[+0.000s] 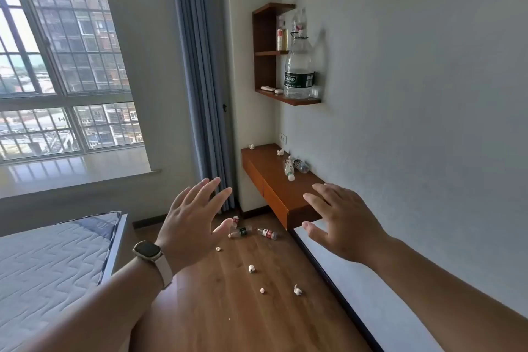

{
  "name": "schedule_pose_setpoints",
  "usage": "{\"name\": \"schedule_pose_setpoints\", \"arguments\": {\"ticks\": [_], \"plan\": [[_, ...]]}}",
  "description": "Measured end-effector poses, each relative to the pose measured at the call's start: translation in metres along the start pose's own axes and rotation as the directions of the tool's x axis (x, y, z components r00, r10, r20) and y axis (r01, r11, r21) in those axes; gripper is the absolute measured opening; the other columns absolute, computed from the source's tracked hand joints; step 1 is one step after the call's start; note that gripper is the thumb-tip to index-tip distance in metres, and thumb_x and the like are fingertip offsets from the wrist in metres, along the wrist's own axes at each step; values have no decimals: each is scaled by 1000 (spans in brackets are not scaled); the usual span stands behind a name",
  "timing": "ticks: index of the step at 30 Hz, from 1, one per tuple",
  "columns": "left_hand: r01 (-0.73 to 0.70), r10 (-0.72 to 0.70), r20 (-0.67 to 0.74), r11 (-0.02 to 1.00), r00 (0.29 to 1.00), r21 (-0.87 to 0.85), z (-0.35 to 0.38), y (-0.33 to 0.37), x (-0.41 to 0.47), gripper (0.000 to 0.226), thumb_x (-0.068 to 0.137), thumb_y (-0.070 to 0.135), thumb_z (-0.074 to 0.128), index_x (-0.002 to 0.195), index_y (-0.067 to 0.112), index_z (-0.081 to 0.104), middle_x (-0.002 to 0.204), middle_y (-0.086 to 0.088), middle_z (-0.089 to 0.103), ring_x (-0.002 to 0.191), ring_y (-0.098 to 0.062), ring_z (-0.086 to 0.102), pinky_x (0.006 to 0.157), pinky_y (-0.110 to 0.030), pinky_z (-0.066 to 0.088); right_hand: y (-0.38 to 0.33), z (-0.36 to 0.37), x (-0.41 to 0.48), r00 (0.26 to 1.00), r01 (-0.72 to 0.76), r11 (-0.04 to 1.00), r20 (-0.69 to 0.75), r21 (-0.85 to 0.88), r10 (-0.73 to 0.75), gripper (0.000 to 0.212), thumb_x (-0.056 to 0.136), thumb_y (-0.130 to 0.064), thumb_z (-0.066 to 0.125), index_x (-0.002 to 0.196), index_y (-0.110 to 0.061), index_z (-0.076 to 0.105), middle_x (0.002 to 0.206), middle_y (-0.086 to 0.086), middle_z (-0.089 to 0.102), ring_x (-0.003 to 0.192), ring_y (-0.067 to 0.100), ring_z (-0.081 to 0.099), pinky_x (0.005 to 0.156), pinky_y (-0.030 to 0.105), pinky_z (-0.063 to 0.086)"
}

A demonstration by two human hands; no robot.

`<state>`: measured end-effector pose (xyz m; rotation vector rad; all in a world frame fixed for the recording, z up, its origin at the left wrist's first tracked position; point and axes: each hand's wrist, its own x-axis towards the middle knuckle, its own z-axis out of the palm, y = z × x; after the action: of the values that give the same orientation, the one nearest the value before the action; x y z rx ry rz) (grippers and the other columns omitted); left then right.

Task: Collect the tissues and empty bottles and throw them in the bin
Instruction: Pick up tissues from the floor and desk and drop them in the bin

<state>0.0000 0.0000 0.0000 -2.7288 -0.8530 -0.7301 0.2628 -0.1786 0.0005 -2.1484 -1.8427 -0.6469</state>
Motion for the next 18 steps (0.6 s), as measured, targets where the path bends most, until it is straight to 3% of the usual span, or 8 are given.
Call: {"name": "schedule_pose_setpoints", "arguments": {"ticks": [18], "plan": [[7, -5, -42, 999, 999, 48, 5, 2, 0, 60, 88, 56, 41, 139, 25, 47, 150, -5, 41, 141, -26, 33, 113, -46, 28, 4, 15, 5, 998, 57, 998, 22, 23, -57, 58, 90, -59, 42, 132, -20, 53, 138, 7, 52, 129, 27, 45, 103, 45, 39]]}}
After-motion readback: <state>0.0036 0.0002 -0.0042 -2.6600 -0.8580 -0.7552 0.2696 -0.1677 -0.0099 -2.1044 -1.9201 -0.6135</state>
